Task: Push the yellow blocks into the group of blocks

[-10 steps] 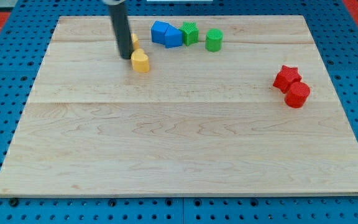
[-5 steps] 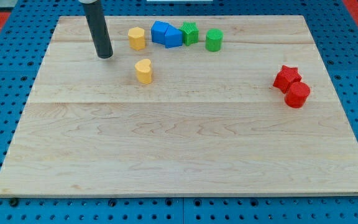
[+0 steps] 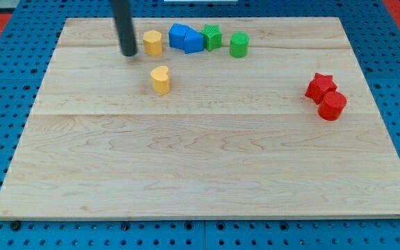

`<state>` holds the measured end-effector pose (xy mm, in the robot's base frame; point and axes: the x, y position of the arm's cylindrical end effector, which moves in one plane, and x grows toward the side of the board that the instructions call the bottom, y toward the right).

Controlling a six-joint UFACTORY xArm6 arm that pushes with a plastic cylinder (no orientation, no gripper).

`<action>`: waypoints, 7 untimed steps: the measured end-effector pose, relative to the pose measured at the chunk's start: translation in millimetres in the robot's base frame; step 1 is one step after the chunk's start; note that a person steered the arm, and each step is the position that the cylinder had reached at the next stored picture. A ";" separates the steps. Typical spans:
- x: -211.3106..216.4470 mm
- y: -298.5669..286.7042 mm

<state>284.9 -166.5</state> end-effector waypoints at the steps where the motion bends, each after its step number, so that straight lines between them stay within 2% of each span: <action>1: -29.7 36.1; 2: -21.8 65.3; 3: 39.9 50.8; 4: 104.0 60.4; 5: 105.9 83.0; 7: 34.5 153.5</action>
